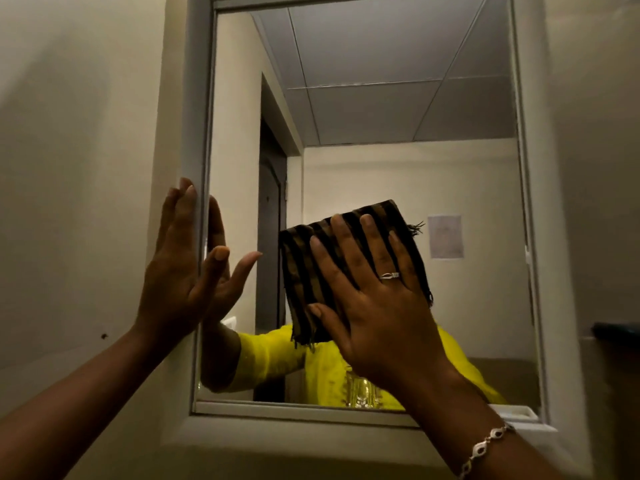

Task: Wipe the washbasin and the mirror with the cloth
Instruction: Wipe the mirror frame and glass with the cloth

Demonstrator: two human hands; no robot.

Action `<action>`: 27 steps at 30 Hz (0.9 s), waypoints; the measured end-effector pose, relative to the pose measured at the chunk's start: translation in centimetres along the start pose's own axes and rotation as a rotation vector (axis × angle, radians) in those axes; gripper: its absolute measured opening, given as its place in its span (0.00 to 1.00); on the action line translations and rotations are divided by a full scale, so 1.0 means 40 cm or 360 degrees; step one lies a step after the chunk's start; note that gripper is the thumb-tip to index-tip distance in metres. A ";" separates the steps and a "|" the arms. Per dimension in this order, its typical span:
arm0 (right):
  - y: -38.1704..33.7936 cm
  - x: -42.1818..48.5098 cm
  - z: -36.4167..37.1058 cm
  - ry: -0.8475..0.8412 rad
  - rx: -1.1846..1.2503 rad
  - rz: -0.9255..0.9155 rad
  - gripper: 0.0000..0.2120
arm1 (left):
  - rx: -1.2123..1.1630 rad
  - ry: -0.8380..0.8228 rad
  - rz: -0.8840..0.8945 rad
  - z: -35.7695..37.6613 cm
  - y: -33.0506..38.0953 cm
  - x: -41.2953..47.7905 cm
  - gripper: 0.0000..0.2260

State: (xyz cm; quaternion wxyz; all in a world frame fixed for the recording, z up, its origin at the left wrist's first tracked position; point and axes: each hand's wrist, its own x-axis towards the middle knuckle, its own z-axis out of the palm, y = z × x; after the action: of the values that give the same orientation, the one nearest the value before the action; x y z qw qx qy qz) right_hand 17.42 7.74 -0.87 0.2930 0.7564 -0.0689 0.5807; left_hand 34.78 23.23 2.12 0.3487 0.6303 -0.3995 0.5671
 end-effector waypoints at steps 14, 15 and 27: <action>0.213 -0.119 -0.062 0.0091 -0.0195 0.0345 0.28 | -0.0483 -0.0010 -0.0062 -0.038 0.060 -0.082 0.40; 0.202 -0.121 -0.059 0.0115 -0.0197 0.0409 0.28 | -0.0498 -0.0022 -0.0063 -0.044 0.072 -0.083 0.41; -0.064 -0.077 -0.003 0.0005 -0.0216 0.0915 0.31 | -0.0642 0.0074 -0.0129 -0.048 0.084 -0.122 0.45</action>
State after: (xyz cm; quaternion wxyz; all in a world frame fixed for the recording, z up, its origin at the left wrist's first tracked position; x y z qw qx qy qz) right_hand 17.48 9.18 -4.61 0.1665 0.6836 -0.3187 0.6351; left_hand 30.72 24.00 -2.56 0.4995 0.5501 -0.4710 0.4755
